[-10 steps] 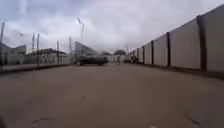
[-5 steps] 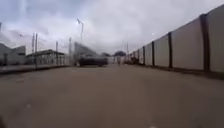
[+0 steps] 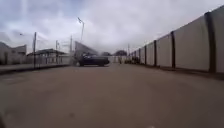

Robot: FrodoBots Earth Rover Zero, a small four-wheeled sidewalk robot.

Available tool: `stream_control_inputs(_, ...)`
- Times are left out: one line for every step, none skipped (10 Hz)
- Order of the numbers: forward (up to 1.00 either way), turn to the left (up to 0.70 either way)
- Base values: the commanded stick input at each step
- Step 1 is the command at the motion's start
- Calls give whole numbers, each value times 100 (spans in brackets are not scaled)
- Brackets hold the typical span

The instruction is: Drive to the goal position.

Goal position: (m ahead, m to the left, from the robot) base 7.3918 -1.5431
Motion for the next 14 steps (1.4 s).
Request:
stream_control_inputs(50,0)
stream_control_inputs(50,0)
stream_control_inputs(50,0)
stream_control_inputs(50,0)
stream_control_inputs(50,0)
stream_control_inputs(50,0)
stream_control_inputs(50,0)
stream_control_inputs(50,0)
stream_control_inputs(50,0)
stream_control_inputs(50,0)
stream_control_inputs(50,0)
stream_control_inputs(50,0)
stream_control_inputs(50,0)
stream_control_inputs(50,0)
